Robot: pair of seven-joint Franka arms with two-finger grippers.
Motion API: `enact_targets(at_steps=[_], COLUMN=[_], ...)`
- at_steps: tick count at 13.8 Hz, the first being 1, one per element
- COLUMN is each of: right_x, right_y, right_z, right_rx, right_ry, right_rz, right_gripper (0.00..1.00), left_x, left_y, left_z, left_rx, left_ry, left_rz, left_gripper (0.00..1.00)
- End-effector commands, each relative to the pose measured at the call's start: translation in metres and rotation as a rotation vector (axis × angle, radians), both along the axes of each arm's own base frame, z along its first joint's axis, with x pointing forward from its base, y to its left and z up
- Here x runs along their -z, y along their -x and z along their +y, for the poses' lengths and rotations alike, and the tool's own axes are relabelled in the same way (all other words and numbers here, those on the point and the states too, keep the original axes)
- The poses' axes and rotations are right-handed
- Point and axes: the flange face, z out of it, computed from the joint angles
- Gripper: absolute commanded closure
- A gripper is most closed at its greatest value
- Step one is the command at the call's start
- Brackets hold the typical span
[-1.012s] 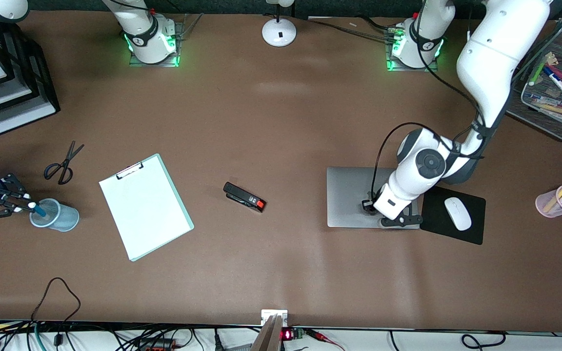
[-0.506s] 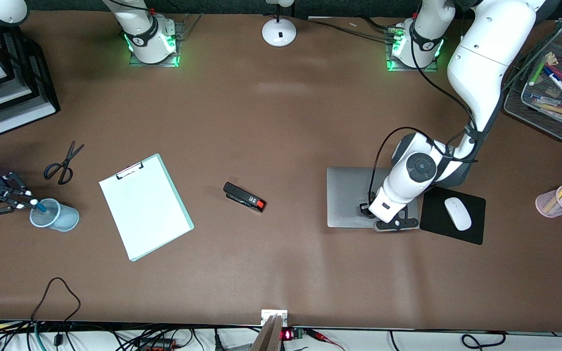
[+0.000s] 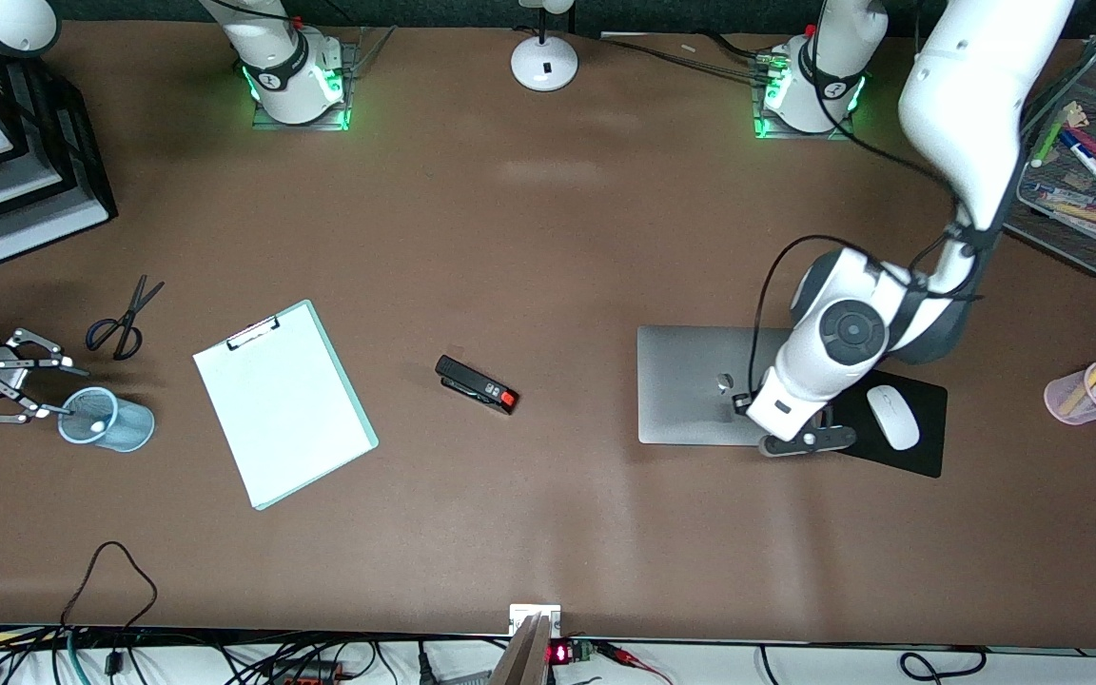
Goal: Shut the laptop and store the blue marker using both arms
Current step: 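Drop the marker into the cup by opening the right gripper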
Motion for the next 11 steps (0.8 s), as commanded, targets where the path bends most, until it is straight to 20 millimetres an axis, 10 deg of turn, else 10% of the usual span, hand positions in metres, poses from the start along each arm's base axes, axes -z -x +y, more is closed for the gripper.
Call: enact_targets(at_steps=[1, 4, 6, 11], right_x=[-0.042, -0.099, -0.146, -0.21], right_y=[-0.007, -0.017, -0.02, -0.017], right_z=[0.015, 0.05, 0.083, 0.18], right_rx=[0.048, 0.122, 0.198, 0.4], right_ry=[0.086, 0.228, 0.339, 0.557], right_rz=[0.138, 0.306, 0.416, 0.694], right_gripper=[0.0, 0.0, 0.0, 0.0], left_x=[-0.043, -0.091, -0.119, -0.189], left_y=[0.004, 0.019, 0.026, 0.048], left_z=[0.008, 0.024, 0.034, 0.045], left_rx=[0.019, 0.04, 0.016, 0.046], left_ry=[-0.059, -0.054, -0.017, -0.039], left_rz=[0.052, 0.122, 0.14, 0.134], left_gripper=[1.0, 0.87, 0.14, 0.0])
